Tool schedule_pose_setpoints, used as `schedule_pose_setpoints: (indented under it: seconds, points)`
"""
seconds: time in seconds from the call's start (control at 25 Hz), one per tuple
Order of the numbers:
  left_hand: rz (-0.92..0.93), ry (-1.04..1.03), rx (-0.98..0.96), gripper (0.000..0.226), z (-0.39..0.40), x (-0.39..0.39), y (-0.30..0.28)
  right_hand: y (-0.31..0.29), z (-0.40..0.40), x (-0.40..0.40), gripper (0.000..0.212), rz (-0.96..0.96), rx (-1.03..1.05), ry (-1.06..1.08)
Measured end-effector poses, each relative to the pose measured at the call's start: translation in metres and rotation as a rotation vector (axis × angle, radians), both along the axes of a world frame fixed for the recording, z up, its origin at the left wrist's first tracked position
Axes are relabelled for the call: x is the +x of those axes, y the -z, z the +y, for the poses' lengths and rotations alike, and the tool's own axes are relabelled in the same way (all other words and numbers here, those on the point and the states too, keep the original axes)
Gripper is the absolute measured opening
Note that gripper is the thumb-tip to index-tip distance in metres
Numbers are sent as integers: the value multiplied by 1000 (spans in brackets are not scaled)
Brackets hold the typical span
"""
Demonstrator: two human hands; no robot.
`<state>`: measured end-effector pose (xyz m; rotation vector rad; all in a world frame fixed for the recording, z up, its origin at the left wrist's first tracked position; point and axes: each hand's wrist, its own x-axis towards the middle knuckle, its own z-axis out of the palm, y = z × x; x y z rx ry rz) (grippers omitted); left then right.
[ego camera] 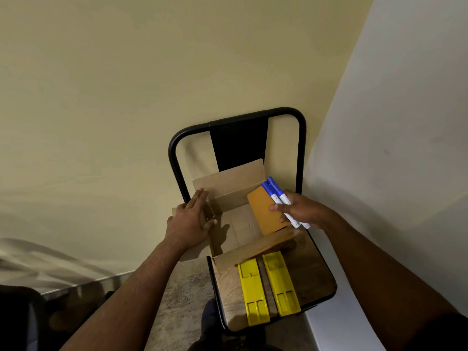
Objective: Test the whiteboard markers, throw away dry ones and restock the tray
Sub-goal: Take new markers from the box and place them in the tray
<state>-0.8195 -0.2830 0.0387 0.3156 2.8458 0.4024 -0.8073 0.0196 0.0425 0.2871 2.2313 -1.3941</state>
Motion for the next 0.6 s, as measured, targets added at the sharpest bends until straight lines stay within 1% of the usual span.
schedule_pose_setpoints:
  seconds: [0.04,0.12,0.2,0.24,0.28,0.36,0.44,0.48,0.52,0.6]
  points:
    - [1,9,-31,88,1,-2,-1,3,-3,0,34,-10,5,2]
    - [86,62,-172,86,6,-6,-5,3,-7,0,32,-17,-18,14]
    - [192,160,-323,74,16,-8,-9,3,-9,1,31,-5,-11,34]
    - [210,183,-348,67,22,-9,-11,1,-9,2,30,9,3,46]
    - [205,183,-339,61,28,-9,-13,-2,-7,3,28,28,20,64]
    - [159,141,-247,54,40,-12,-15,-6,0,8,24,61,46,116]
    - [110,116,-129,51,50,-14,-15,-9,10,17,19,74,51,171]
    - [101,136,-70,52,54,-16,-12,-11,13,22,17,67,34,205]
    - [108,180,-17,54,57,-17,-9,-13,15,27,17,50,-13,246]
    - [120,302,68,59,58,-17,1,-15,12,34,17,1,-190,335]
